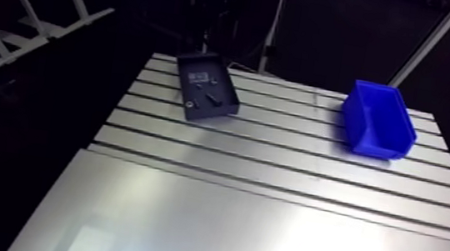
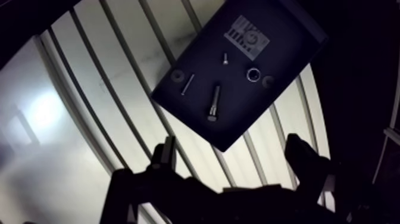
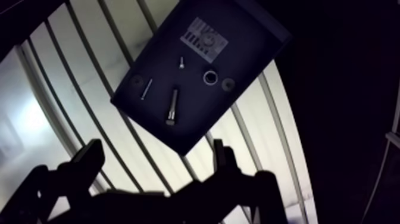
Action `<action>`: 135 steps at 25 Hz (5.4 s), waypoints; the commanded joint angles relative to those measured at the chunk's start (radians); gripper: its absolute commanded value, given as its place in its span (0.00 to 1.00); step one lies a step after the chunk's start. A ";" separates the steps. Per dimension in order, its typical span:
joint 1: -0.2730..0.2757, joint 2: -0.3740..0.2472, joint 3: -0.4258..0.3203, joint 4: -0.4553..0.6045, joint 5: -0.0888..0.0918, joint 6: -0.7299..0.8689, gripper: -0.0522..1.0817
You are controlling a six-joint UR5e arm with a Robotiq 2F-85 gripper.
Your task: Pick up the M10 bolt from the tray and put it into the blue bin.
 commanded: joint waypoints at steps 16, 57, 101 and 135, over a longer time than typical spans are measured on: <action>0.022 0.110 0.016 -0.060 -0.023 0.101 0.43; 0.017 0.154 0.083 -0.199 -0.044 0.134 0.55; 0.019 0.139 0.085 -0.190 -0.058 0.133 0.92; -0.259 -0.185 0.030 0.086 -0.046 -0.436 0.99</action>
